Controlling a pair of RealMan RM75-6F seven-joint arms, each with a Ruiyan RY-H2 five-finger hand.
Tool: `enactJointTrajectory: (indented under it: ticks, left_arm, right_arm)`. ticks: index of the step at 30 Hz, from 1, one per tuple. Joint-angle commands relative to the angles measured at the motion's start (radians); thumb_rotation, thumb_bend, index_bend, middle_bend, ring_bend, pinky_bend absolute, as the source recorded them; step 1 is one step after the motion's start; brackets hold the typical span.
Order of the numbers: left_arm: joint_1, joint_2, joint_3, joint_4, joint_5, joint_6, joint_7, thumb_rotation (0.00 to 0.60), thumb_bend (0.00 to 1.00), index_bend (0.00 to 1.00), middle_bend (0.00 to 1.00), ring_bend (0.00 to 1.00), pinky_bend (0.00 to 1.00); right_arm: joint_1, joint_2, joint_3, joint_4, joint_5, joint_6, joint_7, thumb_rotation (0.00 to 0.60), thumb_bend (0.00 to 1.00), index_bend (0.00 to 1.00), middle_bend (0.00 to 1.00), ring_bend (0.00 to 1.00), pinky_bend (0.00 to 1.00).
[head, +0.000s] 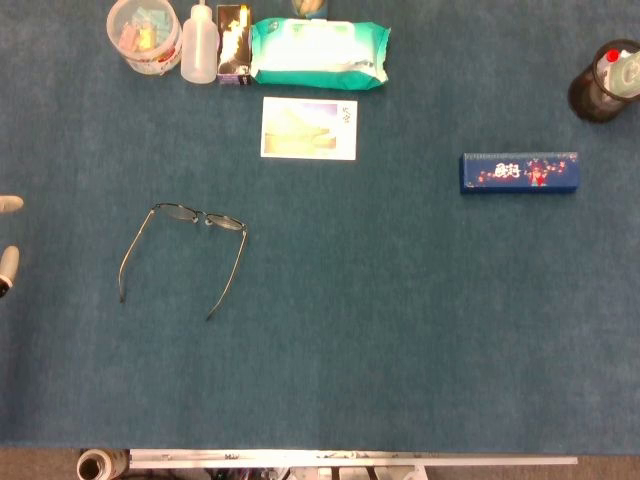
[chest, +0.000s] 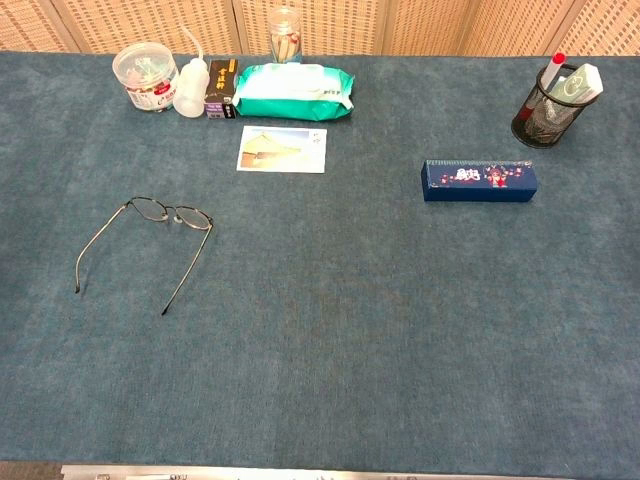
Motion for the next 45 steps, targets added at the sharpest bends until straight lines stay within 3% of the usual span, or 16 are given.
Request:
enactJointTrajectory:
  ticks: [1,9,13,20,22,25,29,39,45]
  left_arm:
    - [-0.003,-0.002,0.001,0.002,-0.007,-0.012,0.007,0.600,0.39,0.30,0.18,0.13,0.33]
    - [0.009,0.000,0.007,-0.005,-0.009,-0.001,0.012,0.600,0.39,0.30,0.19,0.14,0.34]
    - [0.014,-0.002,0.021,-0.005,0.015,0.006,0.003,0.600,0.39,0.32,0.25,0.17,0.35]
    - [0.001,-0.011,0.071,0.017,0.167,0.046,-0.073,0.600,0.40,0.40,0.35,0.27,0.43]
    - [-0.008,-0.029,0.080,0.040,0.201,0.042,-0.048,0.600,0.45,0.42,0.36,0.29,0.46]
    - [-0.031,-0.047,0.095,0.042,0.223,-0.002,-0.027,0.600,0.61,0.43,0.37,0.32,0.49]
    - [-0.067,-0.065,0.104,0.033,0.229,-0.075,0.007,0.600,0.69,0.43,0.37,0.32,0.50]
    - [-0.148,-0.110,0.098,-0.027,0.224,-0.221,0.153,0.600,0.69,0.41,0.34,0.32,0.49]
    - [-0.180,-0.112,0.088,-0.067,0.195,-0.274,0.193,0.600,0.69,0.37,0.30,0.30,0.37]
  right_arm:
    - [0.000,0.001,0.001,-0.004,-0.002,0.003,0.001,0.600,0.24,0.27,0.34,0.23,0.22]
    - [0.018,0.004,-0.010,-0.008,-0.024,-0.021,0.011,0.600,0.24,0.27,0.34,0.23,0.22]
    - [0.021,0.009,-0.011,-0.015,-0.020,-0.030,0.012,0.600,0.24,0.27,0.34,0.23,0.22]
    - [0.005,0.037,-0.029,-0.027,-0.072,0.022,0.071,0.600,0.24,0.27,0.34,0.23,0.22]
    - [-0.002,0.046,-0.028,-0.029,-0.073,0.038,0.097,0.600,0.24,0.27,0.34,0.23,0.22]
    - [-0.011,0.058,-0.024,-0.029,-0.067,0.057,0.128,0.600,0.24,0.28,0.34,0.23,0.22]
    - [-0.018,0.065,-0.014,-0.025,-0.059,0.077,0.156,0.600,0.24,0.27,0.34,0.23,0.22]
    - [-0.023,0.073,-0.013,-0.021,-0.058,0.086,0.177,0.600,0.24,0.28,0.34,0.23,0.22]
    - [-0.025,0.073,-0.010,-0.019,-0.055,0.087,0.179,0.600,0.24,0.27,0.34,0.23,0.22]
